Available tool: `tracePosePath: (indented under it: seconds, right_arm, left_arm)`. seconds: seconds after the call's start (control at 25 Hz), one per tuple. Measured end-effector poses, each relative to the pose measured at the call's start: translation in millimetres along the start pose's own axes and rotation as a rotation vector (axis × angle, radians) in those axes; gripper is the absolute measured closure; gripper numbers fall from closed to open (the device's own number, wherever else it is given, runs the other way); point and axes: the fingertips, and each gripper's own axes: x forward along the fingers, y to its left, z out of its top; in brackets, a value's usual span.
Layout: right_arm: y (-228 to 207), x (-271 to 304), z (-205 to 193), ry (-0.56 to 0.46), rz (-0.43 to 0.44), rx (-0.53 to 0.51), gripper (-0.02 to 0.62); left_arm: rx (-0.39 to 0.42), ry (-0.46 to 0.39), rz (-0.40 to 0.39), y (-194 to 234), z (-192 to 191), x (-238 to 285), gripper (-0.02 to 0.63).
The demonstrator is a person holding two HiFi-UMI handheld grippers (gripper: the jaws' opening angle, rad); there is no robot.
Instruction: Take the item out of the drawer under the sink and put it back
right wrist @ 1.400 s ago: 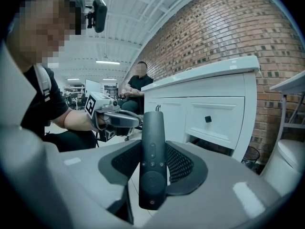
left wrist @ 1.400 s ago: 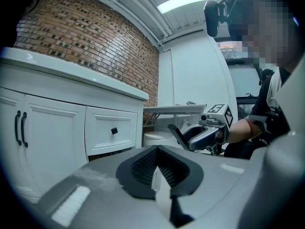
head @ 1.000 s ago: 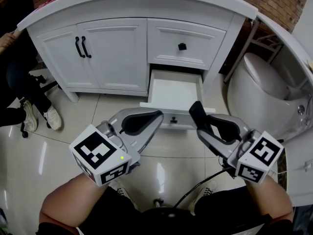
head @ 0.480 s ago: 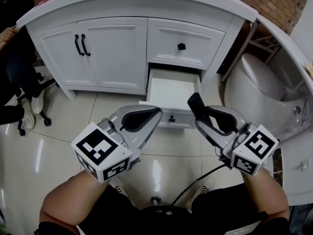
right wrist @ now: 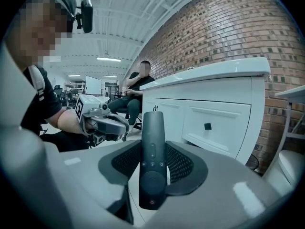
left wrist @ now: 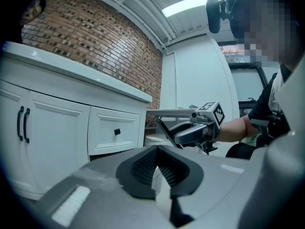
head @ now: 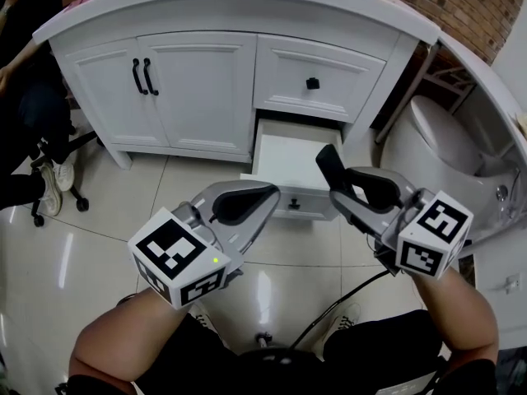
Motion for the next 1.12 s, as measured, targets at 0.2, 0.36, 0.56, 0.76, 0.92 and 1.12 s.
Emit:
tracePosePath:
  seconds: [0.2,0.36,0.56,0.76,0.92,1.12]
  right_arm:
    - [-21,11,13,-0.003,-0.014,-0.016,0.430]
    - [-40,29,18,0.008,-0.009,-0.065,0.430]
    - [-63,52,13,0.039,-0.029,-0.119,0.430]
    - [-83,74,10,0.041,-0.055,-0.160,0.430]
    - [-100,99,-3,0.065,-0.057,-0.163,0.430]
    - [-134,127,-24,0.112,-0.084,-0.122,0.430]
  left_arm:
    - [-0.003,0.008,0.009,1,-1,1,0.600]
    - [-0.010,-0.001,0.009,5,1,3,0.600]
    - [-0.015,-0.019,0.029,10,7,1,0.600]
    - [-0.019,-0.001,0.027,13,2,4,0.600]
    - [-0.032,-0.005,0.022,14,3,4,0.600]
    - [-0.038,-0.009,0.023,17,5,4,0.600]
